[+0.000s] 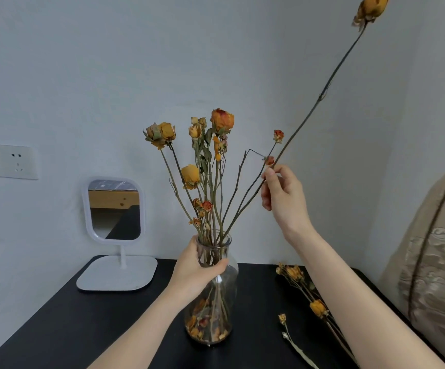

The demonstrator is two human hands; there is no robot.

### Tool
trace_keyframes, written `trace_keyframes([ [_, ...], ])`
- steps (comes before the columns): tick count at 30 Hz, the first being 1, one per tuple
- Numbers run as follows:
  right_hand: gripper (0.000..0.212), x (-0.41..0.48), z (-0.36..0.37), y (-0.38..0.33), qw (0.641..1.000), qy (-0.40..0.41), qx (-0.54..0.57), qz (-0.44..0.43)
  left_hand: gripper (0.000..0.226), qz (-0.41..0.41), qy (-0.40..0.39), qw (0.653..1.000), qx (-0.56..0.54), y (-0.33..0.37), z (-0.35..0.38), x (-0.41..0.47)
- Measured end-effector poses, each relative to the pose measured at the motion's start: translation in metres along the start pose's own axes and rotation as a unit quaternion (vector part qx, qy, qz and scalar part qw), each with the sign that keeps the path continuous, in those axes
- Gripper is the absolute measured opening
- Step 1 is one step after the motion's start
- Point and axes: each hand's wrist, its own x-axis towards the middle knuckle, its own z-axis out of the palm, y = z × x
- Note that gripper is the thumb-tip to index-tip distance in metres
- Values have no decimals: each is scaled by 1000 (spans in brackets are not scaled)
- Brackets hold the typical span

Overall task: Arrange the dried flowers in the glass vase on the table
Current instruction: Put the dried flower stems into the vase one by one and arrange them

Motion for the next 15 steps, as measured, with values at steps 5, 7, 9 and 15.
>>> trace_keyframes([
  [5, 15, -3, 9, 16, 990, -74, -124, 3, 41, 3, 7, 1000, -4, -2, 0, 0],
  [7, 13, -5, 12, 21, 982, -100, -160, 7, 42, 2, 8, 1000, -5, -3, 0, 0],
  [9, 12, -7, 15, 26, 975, -126, -183, 17, 41, 2, 9, 1000, -4, -3, 0, 0],
  [15, 5, -12, 23, 28, 961, -168, -213, 44, 43, -2, 13, 1000, -5, -5, 1, 0],
])
